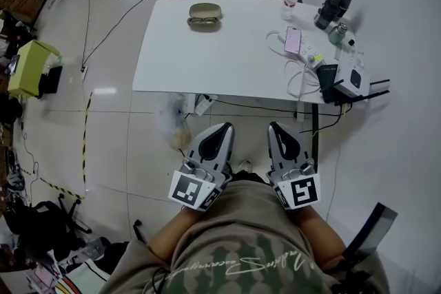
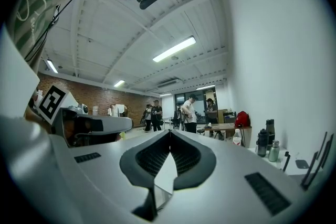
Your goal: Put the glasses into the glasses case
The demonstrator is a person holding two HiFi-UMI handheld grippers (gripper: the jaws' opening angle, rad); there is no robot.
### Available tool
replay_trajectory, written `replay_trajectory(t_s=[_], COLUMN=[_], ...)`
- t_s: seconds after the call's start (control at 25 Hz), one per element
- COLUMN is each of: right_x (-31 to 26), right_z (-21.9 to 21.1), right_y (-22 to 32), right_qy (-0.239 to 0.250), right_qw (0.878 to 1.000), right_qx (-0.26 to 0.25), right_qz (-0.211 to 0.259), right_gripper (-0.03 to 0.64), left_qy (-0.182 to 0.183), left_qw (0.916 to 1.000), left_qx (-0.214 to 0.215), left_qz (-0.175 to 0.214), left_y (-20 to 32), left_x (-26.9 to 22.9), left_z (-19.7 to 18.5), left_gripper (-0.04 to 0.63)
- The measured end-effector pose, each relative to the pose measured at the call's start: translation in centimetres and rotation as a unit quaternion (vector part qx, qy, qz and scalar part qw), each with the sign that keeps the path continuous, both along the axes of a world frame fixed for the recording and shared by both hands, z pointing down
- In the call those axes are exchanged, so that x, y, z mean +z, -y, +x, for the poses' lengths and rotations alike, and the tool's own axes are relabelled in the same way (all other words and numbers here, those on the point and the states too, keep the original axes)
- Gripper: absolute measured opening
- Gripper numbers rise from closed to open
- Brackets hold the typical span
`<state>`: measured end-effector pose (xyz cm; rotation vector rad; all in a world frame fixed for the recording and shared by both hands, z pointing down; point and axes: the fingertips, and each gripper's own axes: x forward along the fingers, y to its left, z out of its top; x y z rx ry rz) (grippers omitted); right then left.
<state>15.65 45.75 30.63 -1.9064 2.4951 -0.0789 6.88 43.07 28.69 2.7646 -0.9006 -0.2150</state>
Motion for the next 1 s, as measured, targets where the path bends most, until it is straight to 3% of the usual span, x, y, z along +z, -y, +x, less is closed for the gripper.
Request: replay_trajectory(t_s=[0.2, 0.6, 1.0], right_x=[0.1, -0.3, 0.2], right_z=[0.1, 1.7, 2.0], right_y=[-0.5, -1.4, -2.3], right_qy=[0.007, -0.006, -0.011], right_qw=[1.000, 1.000, 1.000], right_qx=[0.003, 0.022, 0.024], right_qz=[0.001, 0.001, -0.007], right_gripper=[0.012, 0.012, 0.011], left_qy=[0.028, 0.008, 0.040], left_qw=[0.9996, 0.9997, 0.9990], left_qx=[0.007, 0.015, 0.022], left_qz=[0.002, 0.015, -0.005], left_y=[-0.7, -1.1, -1.8], left_x=[1.2, 0.3, 1.6], left_z=[0.7, 2.1, 2.5], left_gripper=[0.000, 0.000, 0.000])
